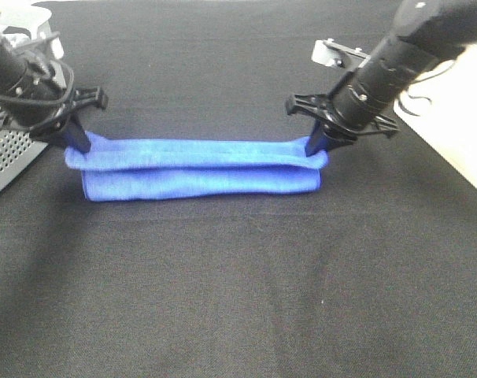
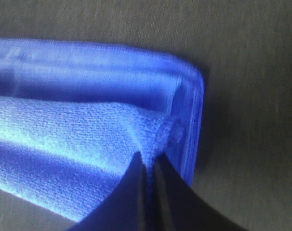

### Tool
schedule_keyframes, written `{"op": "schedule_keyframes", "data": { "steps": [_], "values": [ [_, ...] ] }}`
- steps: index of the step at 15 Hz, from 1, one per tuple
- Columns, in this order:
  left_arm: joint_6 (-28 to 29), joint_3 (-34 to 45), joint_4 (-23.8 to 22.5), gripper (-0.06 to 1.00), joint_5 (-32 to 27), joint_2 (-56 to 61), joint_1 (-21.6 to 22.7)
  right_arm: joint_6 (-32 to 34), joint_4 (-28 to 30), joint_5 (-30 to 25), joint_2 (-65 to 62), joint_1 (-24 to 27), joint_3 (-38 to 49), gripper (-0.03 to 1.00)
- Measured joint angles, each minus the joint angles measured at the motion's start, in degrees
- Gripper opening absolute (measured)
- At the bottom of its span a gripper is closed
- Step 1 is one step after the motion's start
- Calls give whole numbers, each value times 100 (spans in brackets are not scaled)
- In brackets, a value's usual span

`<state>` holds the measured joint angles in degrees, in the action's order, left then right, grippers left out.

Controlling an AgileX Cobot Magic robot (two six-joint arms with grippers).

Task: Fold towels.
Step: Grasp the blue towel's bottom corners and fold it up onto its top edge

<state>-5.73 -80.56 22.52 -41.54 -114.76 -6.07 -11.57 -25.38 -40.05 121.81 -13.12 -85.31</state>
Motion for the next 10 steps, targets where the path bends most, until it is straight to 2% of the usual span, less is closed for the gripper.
{"op": "schedule_keyframes", "data": {
  "steps": [3,5,7,8,9,10],
  "values": [
    [-166,-539,155,1,6,-756,6,34,115,57,630,0,-476,0],
    [-286,-625,264,4,11,-1066,-52,52,120,155,796,0,-476,7],
    [-413,-625,269,20,166,-1192,-149,86,138,166,831,0,-476,34],
    [-424,-625,298,34,286,-1203,-178,166,149,166,831,17,-476,51],
    [-401,-647,309,56,435,-1180,-183,172,149,126,831,29,-476,74],
    [-321,-647,309,67,447,-1169,-155,172,218,52,773,29,-481,81]
  ]
}}
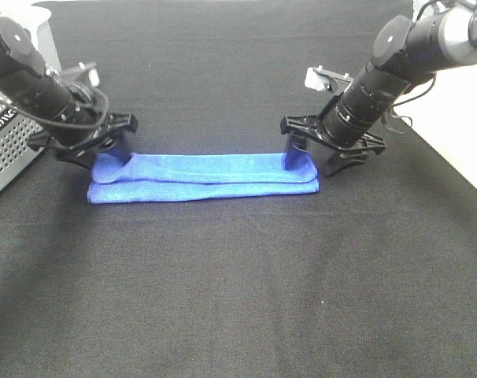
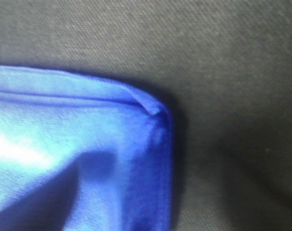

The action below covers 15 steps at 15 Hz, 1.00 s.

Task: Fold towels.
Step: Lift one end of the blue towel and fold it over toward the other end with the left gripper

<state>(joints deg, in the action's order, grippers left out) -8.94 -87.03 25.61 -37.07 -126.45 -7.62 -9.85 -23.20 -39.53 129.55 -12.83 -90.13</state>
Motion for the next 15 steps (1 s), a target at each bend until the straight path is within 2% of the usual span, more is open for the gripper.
{"op": "schedule_keyframes", "data": {
  "steps": [1,2,5,11,13,15],
  "values": [
    [138,0,-6,74,-17,11,46,-6,57,-109,-57,0,0,84],
    [269,0,-6,77,-86,29,115,-6,143,-264,-149,0,0,85],
    [367,0,-23,79,-183,40,212,-6,264,-493,-350,0,-11,86],
    [367,0,23,79,-74,-206,-29,0,269,-504,-378,0,-17,86],
    [367,-6,57,77,-11,-258,-29,0,269,-504,-378,0,-17,86],
    [367,-11,52,65,11,-298,-29,0,269,-504,-378,0,-17,86]
  ]
}}
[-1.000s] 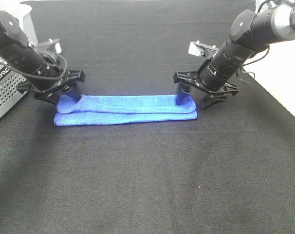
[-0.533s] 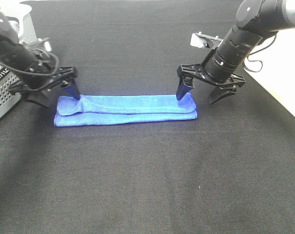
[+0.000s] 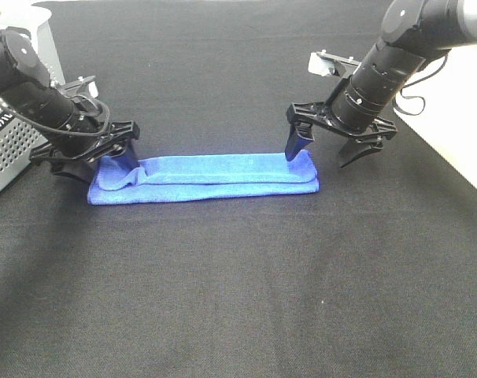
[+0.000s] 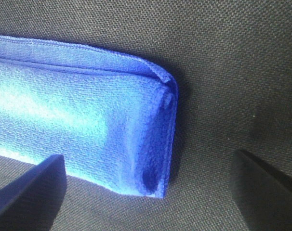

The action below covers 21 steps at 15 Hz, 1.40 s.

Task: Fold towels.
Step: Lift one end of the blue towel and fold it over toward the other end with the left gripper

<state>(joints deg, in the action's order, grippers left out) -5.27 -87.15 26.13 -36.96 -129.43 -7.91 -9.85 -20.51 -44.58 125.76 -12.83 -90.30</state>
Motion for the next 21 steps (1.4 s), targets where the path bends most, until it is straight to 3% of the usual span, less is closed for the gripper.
{"op": "schedule_keyframes", "data": {
  "steps": [4,7,11,13,15,17,20,21],
  "values": [
    [6,-29,86,10,29,-120,0,0,0,-6,0,0,0,86],
    [29,-126,-189,10,-63,-86,-17,34,0,-11,-29,0,0,86],
    [705,-630,-1610,10,-1049,338,-40,155,34,-304,-350,0,-6,86],
    [974,-945,-1948,10,-1541,636,-52,160,46,-550,-458,0,-6,86],
    [1209,-1209,-1874,10,-1994,854,-223,315,235,-682,-665,0,-6,86],
    [1381,-1358,-1484,10,-2154,865,-561,447,476,-791,-940,0,-6,86],
    [1541,-1375,-814,10,-1748,825,-1209,819,1094,-1175,-1318,0,-6,86],
    [1541,-1375,-814,10,-1748,825,-1209,819,1094,-1175,-1318,0,-6,86]
  ]
}}
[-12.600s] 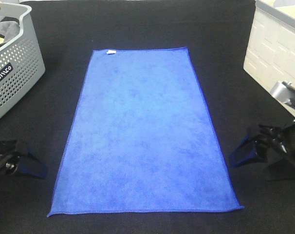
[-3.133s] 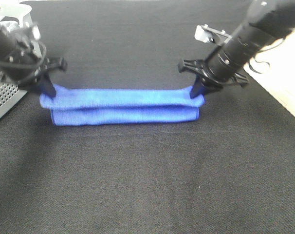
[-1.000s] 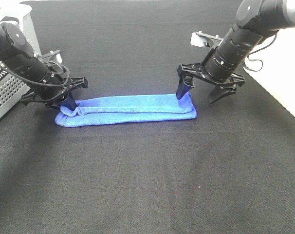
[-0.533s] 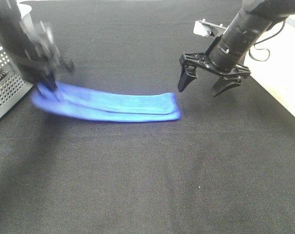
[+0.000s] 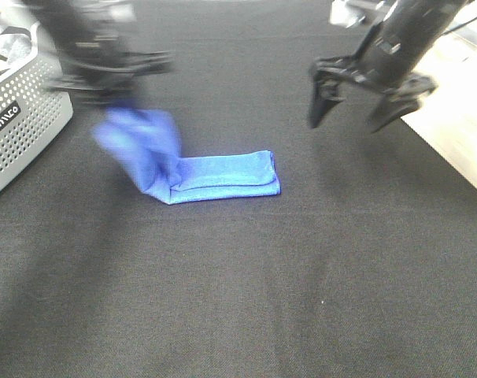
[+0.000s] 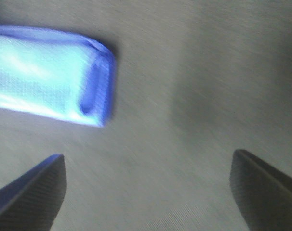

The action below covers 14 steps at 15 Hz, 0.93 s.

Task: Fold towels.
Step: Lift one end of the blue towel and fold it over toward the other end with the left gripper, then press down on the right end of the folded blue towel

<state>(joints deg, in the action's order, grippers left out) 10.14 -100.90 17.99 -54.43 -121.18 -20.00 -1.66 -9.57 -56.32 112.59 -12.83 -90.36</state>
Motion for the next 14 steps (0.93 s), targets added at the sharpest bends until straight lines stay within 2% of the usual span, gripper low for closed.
{"op": "schedule_keyframes", "data": {
  "steps": [4,5,7,8,9,12,14],
  "values": [
    [292,-183,533,10,842,-539,-561,344,481,-350,-424,0,0,86],
    [309,-372,733,17,1031,-791,-670,372,487,-384,-498,0,0,86],
    [327,-516,1054,42,1255,-1049,-773,372,487,-487,-510,0,0,86],
    [327,-516,1358,55,1421,-1117,-819,372,487,-487,-510,0,0,86],
    [327,-516,1644,63,1581,-1140,-854,372,487,-487,-510,0,0,86],
    [321,-544,2103,69,2126,-1066,-865,372,430,-487,-510,0,0,86],
    [241,-567,1960,69,2108,-900,-710,166,-34,-453,-510,0,0,86]
  ]
}}
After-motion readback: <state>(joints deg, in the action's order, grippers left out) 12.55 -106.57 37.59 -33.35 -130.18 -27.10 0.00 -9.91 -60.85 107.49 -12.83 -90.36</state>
